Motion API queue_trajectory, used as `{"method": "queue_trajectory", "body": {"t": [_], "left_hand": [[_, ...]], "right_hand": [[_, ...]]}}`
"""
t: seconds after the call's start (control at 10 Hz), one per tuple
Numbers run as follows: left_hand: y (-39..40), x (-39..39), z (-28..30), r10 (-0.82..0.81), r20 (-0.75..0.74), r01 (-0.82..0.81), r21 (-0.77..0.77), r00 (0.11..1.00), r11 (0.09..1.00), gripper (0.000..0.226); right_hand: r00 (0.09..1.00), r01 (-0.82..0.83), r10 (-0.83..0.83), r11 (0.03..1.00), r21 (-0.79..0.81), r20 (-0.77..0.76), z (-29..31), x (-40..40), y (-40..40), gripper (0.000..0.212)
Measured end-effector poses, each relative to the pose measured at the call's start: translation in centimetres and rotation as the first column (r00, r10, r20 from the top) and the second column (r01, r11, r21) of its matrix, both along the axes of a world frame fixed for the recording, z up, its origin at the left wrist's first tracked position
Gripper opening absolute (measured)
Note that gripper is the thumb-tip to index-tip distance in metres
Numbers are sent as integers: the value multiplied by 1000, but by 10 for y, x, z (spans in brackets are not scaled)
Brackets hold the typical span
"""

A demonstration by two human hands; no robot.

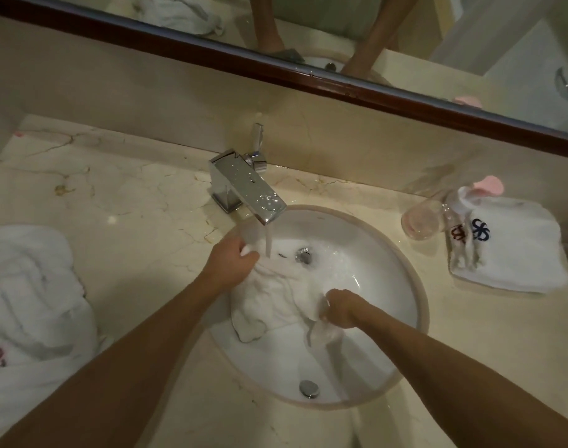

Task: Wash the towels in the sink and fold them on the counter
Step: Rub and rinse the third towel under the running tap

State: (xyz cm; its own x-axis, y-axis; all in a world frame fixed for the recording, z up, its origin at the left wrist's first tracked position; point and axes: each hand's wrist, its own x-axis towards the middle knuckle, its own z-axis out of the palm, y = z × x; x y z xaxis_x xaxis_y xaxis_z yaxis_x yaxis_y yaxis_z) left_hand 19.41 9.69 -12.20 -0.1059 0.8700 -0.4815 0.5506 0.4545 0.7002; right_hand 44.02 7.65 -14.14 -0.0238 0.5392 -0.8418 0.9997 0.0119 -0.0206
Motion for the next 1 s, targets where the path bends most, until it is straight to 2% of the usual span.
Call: {"method": "queue_trajectory", "body": {"t": [0.1, 0.2, 0.3, 0.4, 0.5, 0.6, 0.7, 0.8, 0.9, 1.0], "left_hand": [[3, -12, 11, 95, 241, -40, -224, 966, 974, 31], [4, -18, 18, 294, 401, -222, -216, 868, 951, 55], [-7, -17, 20, 390, 393, -389, -86, 833, 917, 25], [-25, -10, 17, 299, 254, -312, 11, 920, 950, 26], [-30, -10, 10, 199, 95, -202, 19, 975, 979, 40], [-35, -12, -1, 390, 363, -284, -311, 846, 907, 30], [-41, -5, -20, 703, 527, -325, -637, 477, 699, 33], [-36, 9, -22, 702, 546, -401, -578, 456, 710, 19], [-16, 15, -18, 731, 537, -493, -542, 420, 681, 14], [11, 26, -24, 719, 580, -454, -559, 383, 694, 14]], "right_hand": [[998, -62, 62, 997, 38, -5, -5, 0, 8, 26], [996, -85, 78, 918, 386, 34, 6, -21, 25, 29], [982, -168, 189, 772, 613, 31, 28, -58, 50, 26], [976, -37, 164, 779, 626, -146, 37, -87, 70, 21], [851, 360, -120, 842, 402, -511, 28, -103, 69, 21], [305, 751, -550, 641, -158, -777, 18, -109, 55, 26], [-136, 752, -731, 363, -550, -669, 10, -110, 53, 21], [-331, 669, -773, 213, -713, -542, 26, -118, 58, 13], [-338, 656, -752, 243, -714, -566, 37, -117, 64, 41], [-330, 748, -714, 202, -633, -617, 26, -102, 61, 45]]}}
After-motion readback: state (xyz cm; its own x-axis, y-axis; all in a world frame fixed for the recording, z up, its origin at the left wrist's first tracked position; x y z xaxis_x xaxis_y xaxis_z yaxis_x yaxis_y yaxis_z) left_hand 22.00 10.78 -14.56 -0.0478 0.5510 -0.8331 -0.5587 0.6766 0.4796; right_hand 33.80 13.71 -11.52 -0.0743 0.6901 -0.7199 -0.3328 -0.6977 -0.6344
